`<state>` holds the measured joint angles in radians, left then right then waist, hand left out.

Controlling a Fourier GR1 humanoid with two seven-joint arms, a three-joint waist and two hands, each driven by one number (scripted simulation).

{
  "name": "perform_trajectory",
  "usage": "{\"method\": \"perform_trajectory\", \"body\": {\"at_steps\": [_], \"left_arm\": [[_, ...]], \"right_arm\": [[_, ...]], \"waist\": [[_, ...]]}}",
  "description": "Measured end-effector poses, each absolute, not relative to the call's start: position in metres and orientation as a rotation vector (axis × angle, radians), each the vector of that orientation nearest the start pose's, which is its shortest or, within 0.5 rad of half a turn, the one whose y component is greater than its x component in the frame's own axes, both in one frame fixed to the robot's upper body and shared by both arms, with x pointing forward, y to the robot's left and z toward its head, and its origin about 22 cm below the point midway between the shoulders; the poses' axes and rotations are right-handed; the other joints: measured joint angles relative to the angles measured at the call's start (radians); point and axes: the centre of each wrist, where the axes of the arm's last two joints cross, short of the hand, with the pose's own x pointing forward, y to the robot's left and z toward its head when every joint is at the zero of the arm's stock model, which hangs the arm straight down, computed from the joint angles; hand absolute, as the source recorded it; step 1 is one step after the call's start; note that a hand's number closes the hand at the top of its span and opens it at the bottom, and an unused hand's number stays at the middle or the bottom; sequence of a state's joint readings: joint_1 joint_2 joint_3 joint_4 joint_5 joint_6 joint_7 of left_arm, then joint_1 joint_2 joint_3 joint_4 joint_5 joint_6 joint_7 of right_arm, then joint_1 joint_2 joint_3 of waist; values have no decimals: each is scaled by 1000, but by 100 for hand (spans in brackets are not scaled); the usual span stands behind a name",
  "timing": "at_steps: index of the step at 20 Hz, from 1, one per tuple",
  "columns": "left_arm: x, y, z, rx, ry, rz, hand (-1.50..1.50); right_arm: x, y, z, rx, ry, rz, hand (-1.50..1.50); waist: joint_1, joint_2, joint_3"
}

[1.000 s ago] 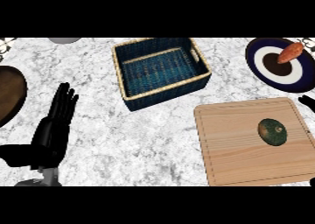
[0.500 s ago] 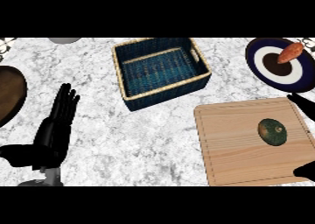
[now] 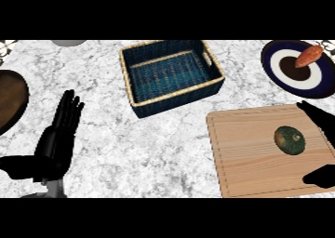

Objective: Pick the squash from the cutting board and place it in the basket

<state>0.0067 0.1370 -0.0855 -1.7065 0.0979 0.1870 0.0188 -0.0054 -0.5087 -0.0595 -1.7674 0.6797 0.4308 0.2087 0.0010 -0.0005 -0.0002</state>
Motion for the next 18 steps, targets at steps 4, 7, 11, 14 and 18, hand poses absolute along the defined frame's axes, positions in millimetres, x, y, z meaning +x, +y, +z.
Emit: {"method": "perform_trajectory", "body": {"at_steps": [4, 7, 11, 14, 18], "left_arm": [[238, 236, 35, 90, -1673, 54, 0], [238, 234, 37, 93, -1674, 51, 0], [238, 234, 36, 92, -1675, 51, 0], [239, 230, 41, 89, -1667, 53, 0], [241, 235, 42, 75, -1673, 52, 0]], "right_arm": [[242, -335, 93, -797, -1095, 1068, -150], [245, -337, 83, -789, -1085, 1073, -150], [247, -339, 69, -775, -1075, 1081, -150], [246, -344, 67, -772, -1078, 1075, -150], [254, -343, 60, -770, -1072, 1082, -150]], "waist": [[0, 0, 0], [0, 0, 0], [0, 0, 0], [-1, 0, 0], [0, 0, 0]]}}
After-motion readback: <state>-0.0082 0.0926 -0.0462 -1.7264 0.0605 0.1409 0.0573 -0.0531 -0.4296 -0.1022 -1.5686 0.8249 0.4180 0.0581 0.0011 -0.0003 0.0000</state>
